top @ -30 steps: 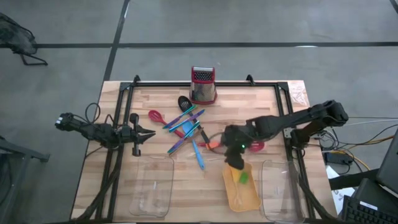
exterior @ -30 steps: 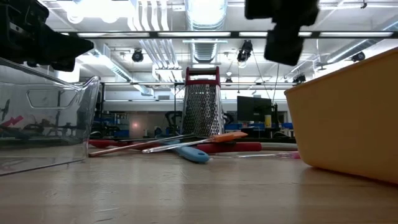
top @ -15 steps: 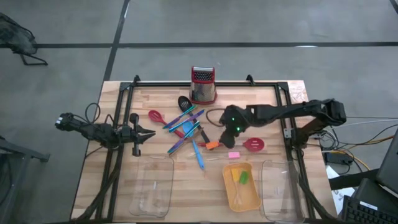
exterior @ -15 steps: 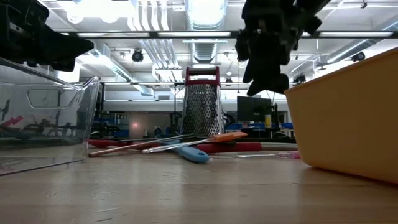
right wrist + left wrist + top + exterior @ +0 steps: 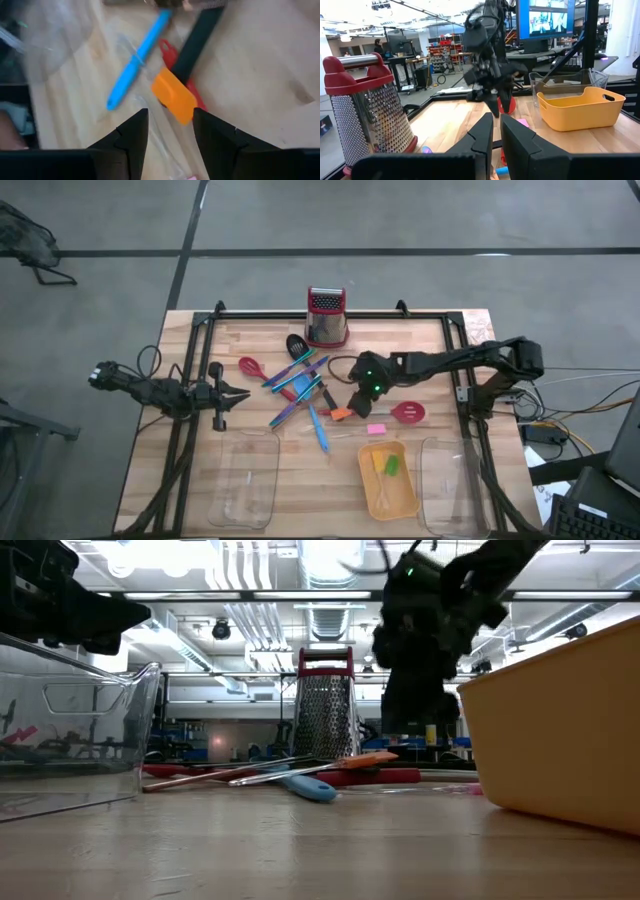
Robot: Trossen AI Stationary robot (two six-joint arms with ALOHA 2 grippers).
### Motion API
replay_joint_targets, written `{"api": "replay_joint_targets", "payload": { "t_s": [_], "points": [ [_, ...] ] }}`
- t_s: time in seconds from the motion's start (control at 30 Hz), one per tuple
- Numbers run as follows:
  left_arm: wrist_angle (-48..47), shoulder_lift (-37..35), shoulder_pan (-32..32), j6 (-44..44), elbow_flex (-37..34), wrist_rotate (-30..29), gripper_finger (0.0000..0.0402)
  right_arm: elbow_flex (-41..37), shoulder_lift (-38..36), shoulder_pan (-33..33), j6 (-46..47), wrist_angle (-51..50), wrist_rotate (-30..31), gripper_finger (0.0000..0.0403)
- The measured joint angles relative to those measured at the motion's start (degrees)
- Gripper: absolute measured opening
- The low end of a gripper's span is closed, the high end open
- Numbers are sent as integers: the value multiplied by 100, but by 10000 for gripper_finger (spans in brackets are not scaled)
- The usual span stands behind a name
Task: Pick & Place Kitchen Items
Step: Put the orange spatula into the yellow bin
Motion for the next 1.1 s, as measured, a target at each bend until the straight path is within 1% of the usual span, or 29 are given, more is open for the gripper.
{"api": "replay_joint_targets", "payload": {
  "t_s": [0.13,0.33,0.7,0.83,0.97,1.1],
  "points": [
    [-2,8,2,1,0,-2,42,154,317,-8,-18,13,1,141],
    [-4,14,2,1,1,-2,42,247,524,-8,-61,9,1,137],
    [-4,18,1,1,0,-2,42,265,1064,-3,-31,165,-144,179],
    [-4,17,1,0,1,-2,42,407,1187,-1,-130,231,-300,187],
    [-2,20,2,0,0,-2,42,490,1244,-1,-194,210,-434,177],
    [-2,18,2,0,0,-2,42,502,1235,-1,-341,207,-449,151]
  ]
}}
